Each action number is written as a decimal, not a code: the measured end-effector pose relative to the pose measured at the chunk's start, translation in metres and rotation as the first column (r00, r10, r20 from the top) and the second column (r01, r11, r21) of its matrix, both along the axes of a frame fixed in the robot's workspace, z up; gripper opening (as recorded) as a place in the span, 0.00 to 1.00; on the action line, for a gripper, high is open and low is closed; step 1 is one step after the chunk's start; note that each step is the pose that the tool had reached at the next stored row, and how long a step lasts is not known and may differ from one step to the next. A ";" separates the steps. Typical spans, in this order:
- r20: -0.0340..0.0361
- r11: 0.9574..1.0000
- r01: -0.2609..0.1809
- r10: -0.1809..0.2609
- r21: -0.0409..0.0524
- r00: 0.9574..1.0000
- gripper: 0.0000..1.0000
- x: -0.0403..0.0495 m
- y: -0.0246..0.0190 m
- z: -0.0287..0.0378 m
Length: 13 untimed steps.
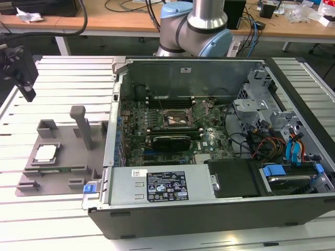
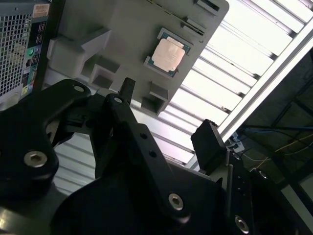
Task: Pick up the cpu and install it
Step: 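Pick up the cpu and move it towards the insertion slot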
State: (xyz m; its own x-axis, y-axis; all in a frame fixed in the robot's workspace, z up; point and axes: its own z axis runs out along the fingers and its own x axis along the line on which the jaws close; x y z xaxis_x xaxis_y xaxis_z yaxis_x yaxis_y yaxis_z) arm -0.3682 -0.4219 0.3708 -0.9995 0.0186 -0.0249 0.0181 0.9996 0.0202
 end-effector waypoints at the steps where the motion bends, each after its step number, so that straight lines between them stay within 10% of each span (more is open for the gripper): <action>1: 0.000 1.000 0.000 0.000 0.000 1.000 0.74 0.0000 0.0000 -0.0013; 13: 0.000 1.000 0.000 0.000 0.000 1.000 0.74 0.0000 0.0000 -0.0120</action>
